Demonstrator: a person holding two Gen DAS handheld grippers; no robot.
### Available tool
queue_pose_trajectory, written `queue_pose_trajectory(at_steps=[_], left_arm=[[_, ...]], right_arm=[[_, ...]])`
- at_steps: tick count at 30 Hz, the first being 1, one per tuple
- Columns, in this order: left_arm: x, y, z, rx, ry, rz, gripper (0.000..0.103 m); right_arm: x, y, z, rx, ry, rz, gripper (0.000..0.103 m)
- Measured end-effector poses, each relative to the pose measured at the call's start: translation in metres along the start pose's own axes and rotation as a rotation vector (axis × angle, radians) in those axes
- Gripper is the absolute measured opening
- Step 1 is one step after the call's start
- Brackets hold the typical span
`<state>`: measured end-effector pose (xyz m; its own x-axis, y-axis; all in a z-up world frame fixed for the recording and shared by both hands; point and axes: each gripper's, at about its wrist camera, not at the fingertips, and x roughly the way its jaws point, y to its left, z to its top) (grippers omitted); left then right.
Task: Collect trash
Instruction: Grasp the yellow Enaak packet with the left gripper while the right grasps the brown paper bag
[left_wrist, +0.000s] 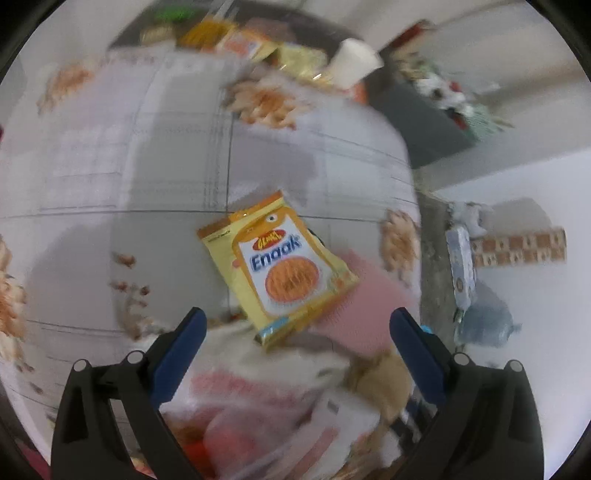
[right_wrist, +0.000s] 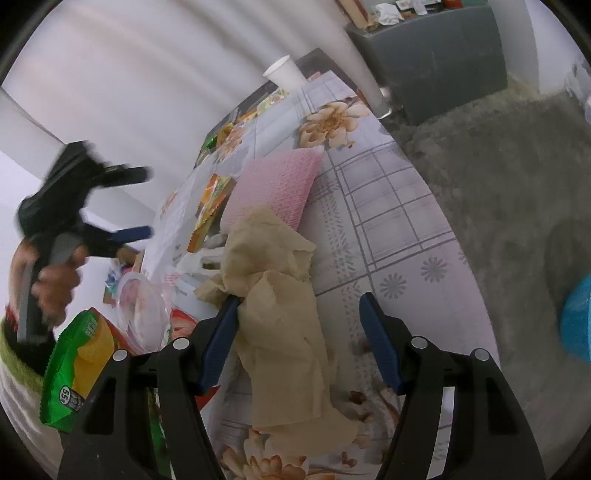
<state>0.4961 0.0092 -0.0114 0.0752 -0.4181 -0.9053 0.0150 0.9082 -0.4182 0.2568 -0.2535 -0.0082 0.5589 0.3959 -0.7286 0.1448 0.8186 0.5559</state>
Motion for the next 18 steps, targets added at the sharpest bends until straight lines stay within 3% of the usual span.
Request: queue_pose_trajectory(at_steps=[6, 12, 18], left_arm=[[0.033, -0.004, 0.029, -0.053, 0.041, 0.075, 0.097], [0.050, 0.011, 0.047, -0.174, 0.032, 0.130, 0.097], [0.058, 0.012, 0.056, -0.156, 0.012, 0.190, 0.098]], right_arm=[[-0.002, 0.000, -0.002, -0.021, -0.005, -0.006, 0.064], [-0.002, 0.003, -0.008, -0.061, -0.017, -0.028, 0.064], [-0.003, 0.006, -0.009, -0.092, -0.041, -0.061, 0.064]])
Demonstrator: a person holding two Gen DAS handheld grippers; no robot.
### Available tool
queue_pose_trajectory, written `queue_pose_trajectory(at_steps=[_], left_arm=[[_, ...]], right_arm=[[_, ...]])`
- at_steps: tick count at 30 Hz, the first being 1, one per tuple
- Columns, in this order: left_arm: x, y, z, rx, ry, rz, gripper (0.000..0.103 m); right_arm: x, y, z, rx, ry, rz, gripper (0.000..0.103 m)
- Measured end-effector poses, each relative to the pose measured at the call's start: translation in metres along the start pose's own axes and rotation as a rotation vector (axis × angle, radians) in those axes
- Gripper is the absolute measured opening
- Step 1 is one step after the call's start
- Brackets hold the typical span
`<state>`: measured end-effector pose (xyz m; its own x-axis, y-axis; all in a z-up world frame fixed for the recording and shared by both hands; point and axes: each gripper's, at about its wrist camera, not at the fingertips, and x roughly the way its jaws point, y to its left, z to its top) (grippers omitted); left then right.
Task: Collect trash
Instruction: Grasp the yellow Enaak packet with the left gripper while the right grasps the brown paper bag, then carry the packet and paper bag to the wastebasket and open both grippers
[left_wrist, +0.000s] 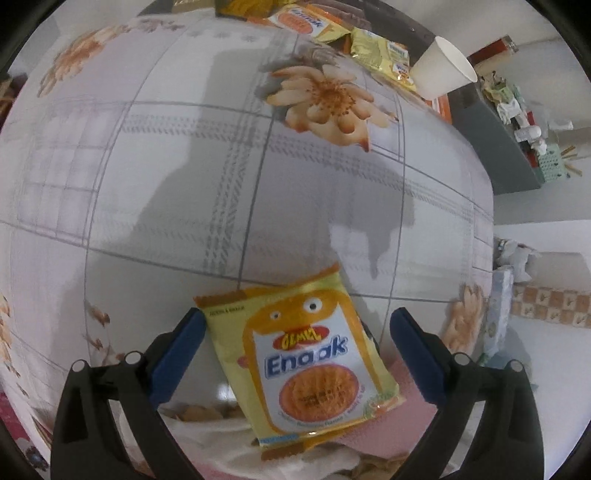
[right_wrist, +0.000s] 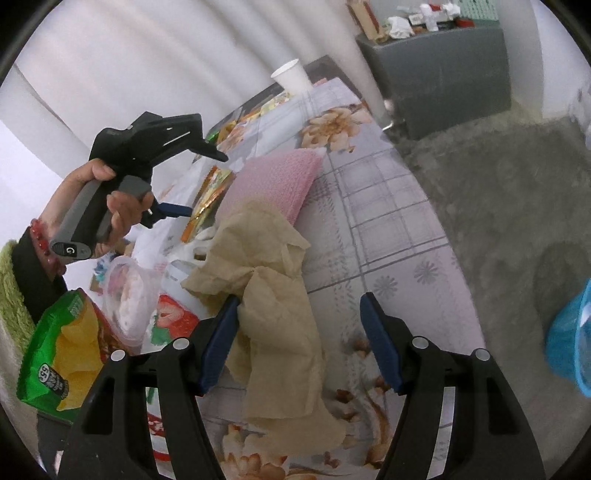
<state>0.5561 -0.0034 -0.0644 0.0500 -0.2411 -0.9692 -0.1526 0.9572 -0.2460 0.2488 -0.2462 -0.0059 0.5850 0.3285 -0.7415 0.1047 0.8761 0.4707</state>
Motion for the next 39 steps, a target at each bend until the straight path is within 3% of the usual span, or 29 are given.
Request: queue_pose_trajectory(at_steps=[8, 15, 16, 19, 25, 29, 30, 39], left_arm=[[0.006, -0.017, -0.008, 0.143, -0.039, 0.088, 0.095], [0.001, -0.018, -0.010, 0.170, -0.085, 0.114, 0.072], [0.000, -0.017, -0.010, 0.173, -0.089, 0.113, 0.069], [-0.003, -0.014, -0.011, 0.171, -0.111, 0.098, 0.065], [-0.010, -0.009, -0.012, 0.160, -0.177, 0.058, 0.056], [-0.013, -0.007, -0.010, 0.153, -0.189, 0.029, 0.050], [-0.016, -0.006, -0.010, 0.152, -0.199, 0.017, 0.031], [-0.035, 0.001, -0.015, 0.163, -0.242, -0.032, 0.029]], right_arm=[[0.005, 0.013, -0.003, -0.094, 0.001, -0.082, 0.061], [0.007, 0.014, -0.004, -0.131, 0.013, -0.119, 0.045], [0.007, 0.013, -0.004, -0.130, 0.016, -0.115, 0.040], [0.010, 0.013, -0.004, -0.120, 0.026, -0.103, 0.026], [0.014, 0.010, -0.002, -0.100, 0.036, -0.082, 0.010], [0.012, 0.010, 0.000, -0.091, 0.029, -0.073, 0.006], [0.010, 0.010, 0.000, -0.091, 0.024, -0.074, 0.006], [-0.011, 0.019, 0.003, -0.115, -0.022, -0.090, 0.004]])
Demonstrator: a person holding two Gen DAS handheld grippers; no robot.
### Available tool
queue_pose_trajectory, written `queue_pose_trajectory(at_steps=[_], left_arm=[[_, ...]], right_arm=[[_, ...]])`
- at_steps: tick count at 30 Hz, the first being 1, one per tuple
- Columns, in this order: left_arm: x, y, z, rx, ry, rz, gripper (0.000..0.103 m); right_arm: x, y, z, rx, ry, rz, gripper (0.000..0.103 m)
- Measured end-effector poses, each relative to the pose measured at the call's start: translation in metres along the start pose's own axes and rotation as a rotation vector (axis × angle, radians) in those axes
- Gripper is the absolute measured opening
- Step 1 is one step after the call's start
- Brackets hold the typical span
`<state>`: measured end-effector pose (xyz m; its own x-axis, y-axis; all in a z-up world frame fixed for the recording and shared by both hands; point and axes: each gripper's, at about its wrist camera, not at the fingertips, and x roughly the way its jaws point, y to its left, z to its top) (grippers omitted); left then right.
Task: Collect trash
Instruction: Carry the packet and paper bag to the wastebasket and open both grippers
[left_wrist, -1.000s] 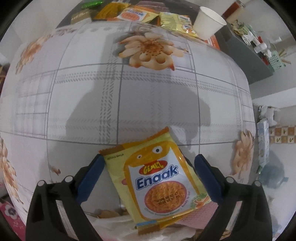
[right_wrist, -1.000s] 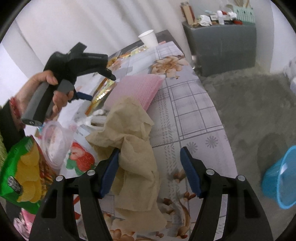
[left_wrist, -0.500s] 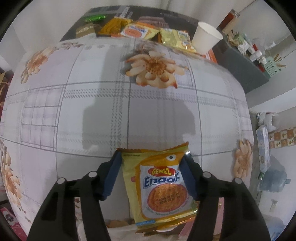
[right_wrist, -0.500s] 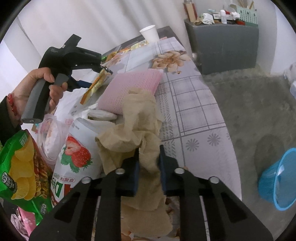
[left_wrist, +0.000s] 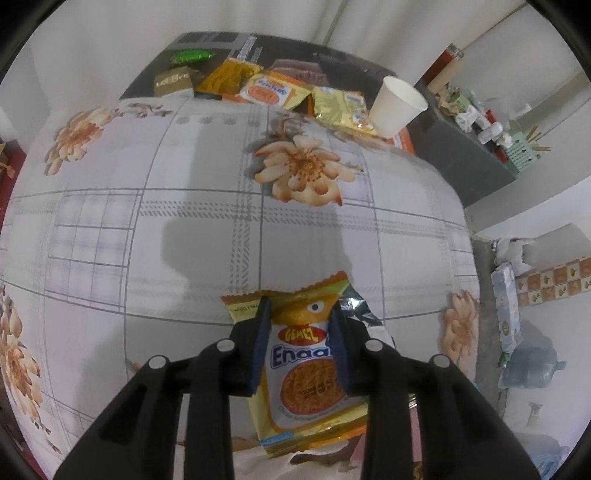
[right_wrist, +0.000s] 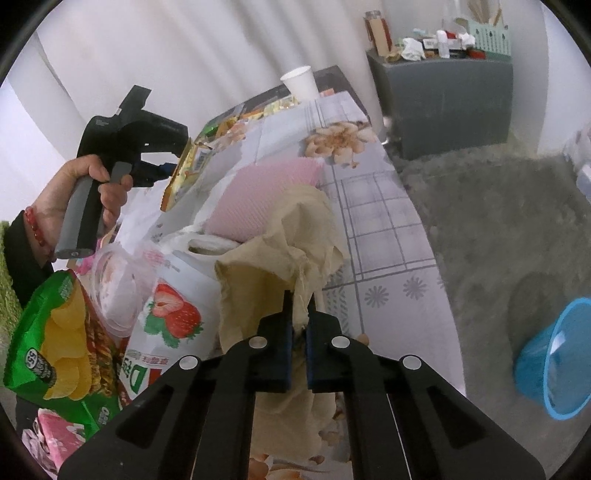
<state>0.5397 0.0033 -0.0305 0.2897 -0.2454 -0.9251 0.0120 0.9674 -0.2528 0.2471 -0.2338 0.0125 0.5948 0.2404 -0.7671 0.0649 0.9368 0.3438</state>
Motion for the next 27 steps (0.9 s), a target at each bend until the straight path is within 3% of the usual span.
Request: queue_pose_trajectory(at_steps=[7, 15, 20, 27], left_arm=[[-0.040, -0.004, -0.003, 0.038, -0.099, -0.052, 0.028], [-0.122, -0.029, -0.020, 0.198, -0.291, -0.080, 0.027], [-0.182, -0.050, -0.052, 0.315, -0.393, -0.132, 0.027], [-0.227, -0.087, -0.106, 0.438, -0.415, -0.229, 0.027]], right_arm=[[-0.026, 0.012, 0.005, -0.044, -0.050, -0.044, 0.003], [-0.066, 0.031, 0.010, -0.089, -0.123, -0.087, 0.003], [-0.089, 0.043, 0.009, -0.118, -0.167, -0.104, 0.003], [-0.128, 0.045, -0.007, -0.139, -0.215, -0.140, 0.003]])
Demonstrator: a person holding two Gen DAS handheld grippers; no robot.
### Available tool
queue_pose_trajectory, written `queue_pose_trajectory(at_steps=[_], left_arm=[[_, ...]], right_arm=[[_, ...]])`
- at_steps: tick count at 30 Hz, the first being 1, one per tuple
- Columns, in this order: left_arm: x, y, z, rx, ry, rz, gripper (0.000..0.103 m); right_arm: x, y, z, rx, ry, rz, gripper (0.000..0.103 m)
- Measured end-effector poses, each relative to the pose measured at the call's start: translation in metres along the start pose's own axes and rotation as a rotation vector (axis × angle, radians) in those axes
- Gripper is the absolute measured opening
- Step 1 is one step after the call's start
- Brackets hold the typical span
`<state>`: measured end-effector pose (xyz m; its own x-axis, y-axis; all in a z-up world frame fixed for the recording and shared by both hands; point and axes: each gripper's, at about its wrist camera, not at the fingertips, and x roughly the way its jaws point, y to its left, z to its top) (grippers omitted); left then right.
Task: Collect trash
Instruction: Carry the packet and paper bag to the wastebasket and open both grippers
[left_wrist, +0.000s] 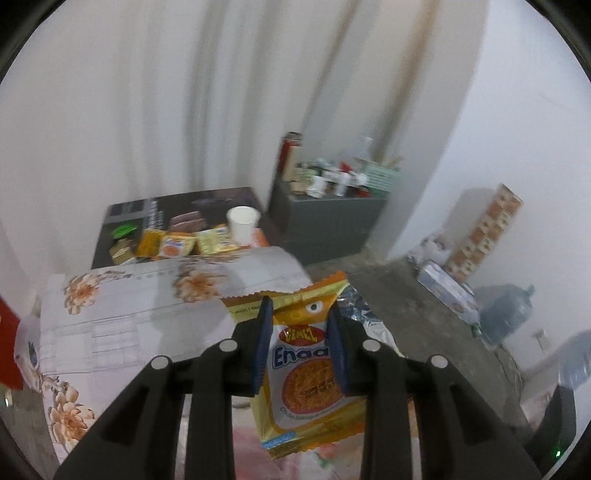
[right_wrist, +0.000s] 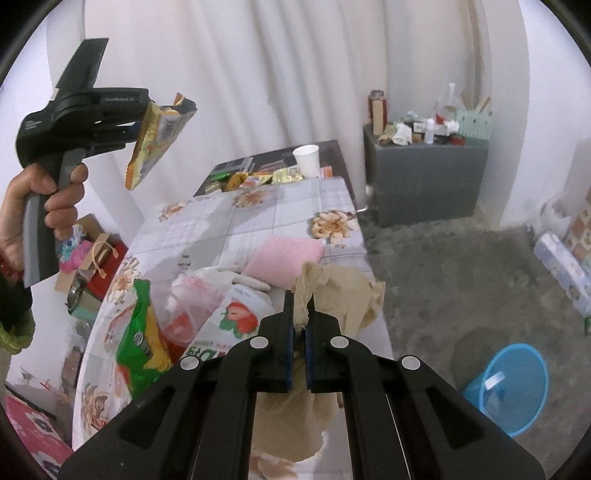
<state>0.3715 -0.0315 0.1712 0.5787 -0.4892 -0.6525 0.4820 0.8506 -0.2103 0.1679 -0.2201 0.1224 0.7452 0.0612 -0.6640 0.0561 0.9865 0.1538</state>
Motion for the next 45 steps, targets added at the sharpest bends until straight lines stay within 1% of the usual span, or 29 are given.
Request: queue_pose_trajectory(at_steps=[4, 5, 7, 10, 11, 12, 19, 20, 22, 24, 26, 28, 31, 35, 37, 40, 42, 43, 44, 45], left_arm=[[-0.010, -0.041, -0.011, 0.050, 0.025, -0.060, 0.027], [-0.012, -0.056, -0.014, 0.064, 0.034, -0.089, 0.027], [-0.013, -0.080, -0.020, 0.103, 0.040, -0.114, 0.027], [-0.007, -0.117, -0.030, 0.159, 0.056, -0.151, 0.027], [-0.001, -0.136, -0.035, 0.182, 0.070, -0.172, 0.027], [0.003, -0.146, -0.038, 0.191, 0.080, -0.186, 0.027], [0.067, -0.254, -0.069, 0.267, 0.191, -0.300, 0.027], [0.082, -0.276, -0.076, 0.283, 0.213, -0.320, 0.027], [0.104, -0.301, -0.085, 0.304, 0.240, -0.341, 0.027], [0.134, -0.330, -0.098, 0.316, 0.282, -0.371, 0.027], [0.163, -0.357, -0.114, 0.326, 0.326, -0.386, 0.027], [0.194, -0.379, -0.129, 0.332, 0.369, -0.401, 0.027], [0.244, -0.408, -0.155, 0.358, 0.434, -0.391, 0.027], [0.315, -0.429, -0.195, 0.301, 0.562, -0.377, 0.027], [0.343, -0.435, -0.212, 0.263, 0.612, -0.367, 0.028], [0.376, -0.439, -0.235, 0.193, 0.685, -0.366, 0.028], [0.391, -0.443, -0.245, 0.169, 0.712, -0.377, 0.028], [0.395, -0.445, -0.249, 0.161, 0.721, -0.385, 0.029], [0.401, -0.449, -0.254, 0.149, 0.732, -0.396, 0.031], [0.408, -0.453, -0.259, 0.134, 0.753, -0.411, 0.044]], right_arm=[[-0.025, -0.012, -0.005, 0.019, -0.036, -0.016, 0.003], [-0.033, -0.019, -0.007, 0.030, -0.047, -0.022, 0.003], [-0.043, -0.029, -0.010, 0.048, -0.062, -0.033, 0.003], [-0.060, -0.052, -0.018, 0.087, -0.088, -0.055, 0.003], [-0.066, -0.063, -0.022, 0.106, -0.097, -0.065, 0.003], [-0.072, -0.074, -0.025, 0.123, -0.104, -0.076, 0.003], [-0.105, -0.172, -0.050, 0.277, -0.118, -0.174, 0.003], [-0.110, -0.191, -0.055, 0.304, -0.116, -0.201, 0.003], [-0.115, -0.222, -0.066, 0.352, -0.104, -0.237, 0.003], [-0.115, -0.255, -0.077, 0.398, -0.081, -0.290, 0.003], [-0.109, -0.288, -0.090, 0.446, -0.050, -0.336, 0.003], [-0.099, -0.308, -0.099, 0.474, -0.022, -0.365, 0.003], [-0.078, -0.343, -0.117, 0.521, 0.032, -0.394, 0.003], [-0.034, -0.383, -0.144, 0.569, 0.124, -0.417, 0.003], [-0.013, -0.400, -0.159, 0.593, 0.165, -0.419, 0.003], [0.009, -0.417, -0.176, 0.628, 0.191, -0.407, 0.004], [0.018, -0.424, -0.185, 0.639, 0.204, -0.403, 0.008], [0.026, -0.428, -0.190, 0.640, 0.209, -0.397, 0.008], [0.031, -0.433, -0.195, 0.641, 0.216, -0.397, 0.013], [0.034, -0.434, -0.197, 0.643, 0.224, -0.396, 0.021]])
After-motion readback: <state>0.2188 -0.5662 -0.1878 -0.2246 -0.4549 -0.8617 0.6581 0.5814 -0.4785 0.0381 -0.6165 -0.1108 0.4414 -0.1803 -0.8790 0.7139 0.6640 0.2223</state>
